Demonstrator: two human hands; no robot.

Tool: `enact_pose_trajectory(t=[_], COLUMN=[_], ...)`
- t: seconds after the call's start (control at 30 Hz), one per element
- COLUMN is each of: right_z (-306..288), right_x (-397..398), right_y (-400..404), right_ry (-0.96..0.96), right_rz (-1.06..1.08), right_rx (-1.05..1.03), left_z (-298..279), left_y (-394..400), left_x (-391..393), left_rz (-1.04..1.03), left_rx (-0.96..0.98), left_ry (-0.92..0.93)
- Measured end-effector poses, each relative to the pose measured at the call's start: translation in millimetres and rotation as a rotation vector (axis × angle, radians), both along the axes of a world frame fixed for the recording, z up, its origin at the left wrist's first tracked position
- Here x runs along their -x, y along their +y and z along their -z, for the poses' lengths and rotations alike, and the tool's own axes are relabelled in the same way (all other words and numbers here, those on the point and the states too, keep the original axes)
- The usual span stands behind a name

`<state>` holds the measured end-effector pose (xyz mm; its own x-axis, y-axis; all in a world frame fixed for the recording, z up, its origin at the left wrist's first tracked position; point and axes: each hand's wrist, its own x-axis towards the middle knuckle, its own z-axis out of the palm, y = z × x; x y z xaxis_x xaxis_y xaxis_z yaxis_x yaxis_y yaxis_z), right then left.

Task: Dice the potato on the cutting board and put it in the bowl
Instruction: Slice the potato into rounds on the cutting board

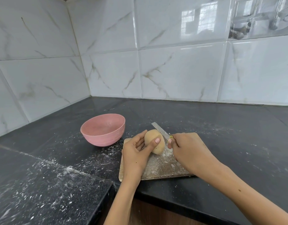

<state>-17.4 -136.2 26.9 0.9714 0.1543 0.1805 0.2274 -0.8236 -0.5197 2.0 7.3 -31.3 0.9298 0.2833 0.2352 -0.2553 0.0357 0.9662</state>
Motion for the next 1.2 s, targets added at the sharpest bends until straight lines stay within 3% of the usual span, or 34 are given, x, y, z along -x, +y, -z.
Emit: enact_pose_trajectory(t=[0.27,0.77,0.93,1.2], right_z=[-3.6,-8.2,-2.1,-8.9], right_x=[4.7,7.0,12.2,3.0], right_y=[4.8,17.7,14.4,21.9], right_ry=[-0.018,0.017,0.053,0.091], right_rz=[0.021,0.064,0.053,0.005], right_rx=[0.119,0.306,0.221,0.256], left_z=[1.2,0.3,-0.8,-0.8], left_y=[0.6,-3.8,-1.7,-3.6], left_x=[1.4,4.5,5.4,6.8], left_rz=[0.021,0.029,0.032,0.026], left_rx=[0.094,0.070,0.048,0.027], left_ry=[0.030,-0.025,-0.017,-0.041])
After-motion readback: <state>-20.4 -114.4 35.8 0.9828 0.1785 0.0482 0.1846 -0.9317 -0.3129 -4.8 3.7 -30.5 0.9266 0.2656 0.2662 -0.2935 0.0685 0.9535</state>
